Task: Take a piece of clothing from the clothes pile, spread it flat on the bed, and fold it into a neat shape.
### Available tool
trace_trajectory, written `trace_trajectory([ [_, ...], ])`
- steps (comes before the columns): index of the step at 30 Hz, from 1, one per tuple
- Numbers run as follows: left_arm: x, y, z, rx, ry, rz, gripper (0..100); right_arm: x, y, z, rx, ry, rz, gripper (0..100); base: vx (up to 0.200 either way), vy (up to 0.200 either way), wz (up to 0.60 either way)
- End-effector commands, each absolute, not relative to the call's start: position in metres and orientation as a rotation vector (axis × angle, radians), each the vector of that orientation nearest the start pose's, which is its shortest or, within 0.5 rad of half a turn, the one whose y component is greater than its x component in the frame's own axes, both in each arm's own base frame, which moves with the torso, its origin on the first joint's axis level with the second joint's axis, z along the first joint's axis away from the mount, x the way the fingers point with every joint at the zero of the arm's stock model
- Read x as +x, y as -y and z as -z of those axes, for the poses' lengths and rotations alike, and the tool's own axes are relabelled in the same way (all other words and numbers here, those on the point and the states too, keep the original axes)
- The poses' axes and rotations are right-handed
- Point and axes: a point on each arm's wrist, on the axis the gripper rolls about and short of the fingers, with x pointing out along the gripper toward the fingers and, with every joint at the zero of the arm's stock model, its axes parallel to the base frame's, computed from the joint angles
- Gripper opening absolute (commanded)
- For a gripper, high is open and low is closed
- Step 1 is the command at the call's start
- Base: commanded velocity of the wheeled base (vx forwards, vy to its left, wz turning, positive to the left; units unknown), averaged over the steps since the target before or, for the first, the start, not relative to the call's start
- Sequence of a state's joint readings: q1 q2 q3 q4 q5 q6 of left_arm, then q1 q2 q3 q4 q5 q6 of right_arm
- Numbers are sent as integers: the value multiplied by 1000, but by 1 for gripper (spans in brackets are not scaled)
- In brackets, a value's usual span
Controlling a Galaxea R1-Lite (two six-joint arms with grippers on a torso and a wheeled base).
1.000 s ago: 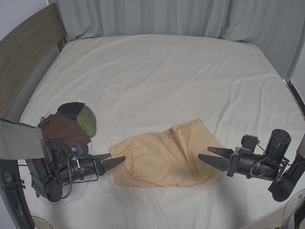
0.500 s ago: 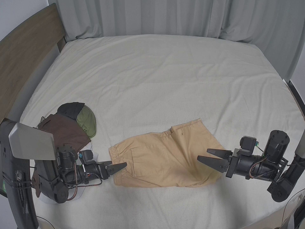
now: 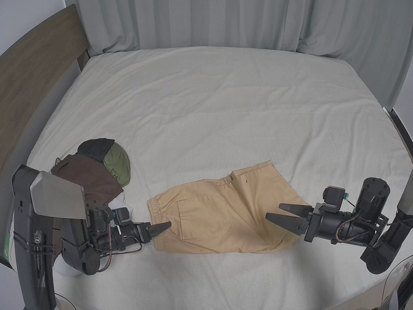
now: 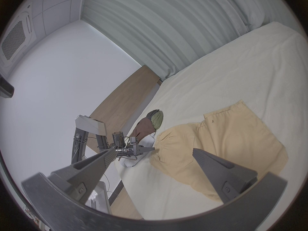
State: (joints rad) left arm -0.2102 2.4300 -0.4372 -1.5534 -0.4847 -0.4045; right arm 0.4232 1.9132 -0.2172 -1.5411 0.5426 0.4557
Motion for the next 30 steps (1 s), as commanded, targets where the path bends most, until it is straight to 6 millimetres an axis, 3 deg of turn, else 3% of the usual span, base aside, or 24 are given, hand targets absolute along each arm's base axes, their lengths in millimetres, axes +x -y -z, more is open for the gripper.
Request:
trace_trajectory([
  [1,311,77,44,-476,-585,557,100,225,-115,-82,428,-389,-910,100,0,0,0],
  [14,317,80,51,-534,-599,528,100,225,-116,-81,428,-394,-911,100,0,0,0],
  [19,321,90,59,-552,-599,463,100,225,-116,-81,428,-394,-910,100,0,0,0],
  [30,324,106,56,-617,-591,462,100,226,-115,-81,428,-392,-909,100,0,0,0],
])
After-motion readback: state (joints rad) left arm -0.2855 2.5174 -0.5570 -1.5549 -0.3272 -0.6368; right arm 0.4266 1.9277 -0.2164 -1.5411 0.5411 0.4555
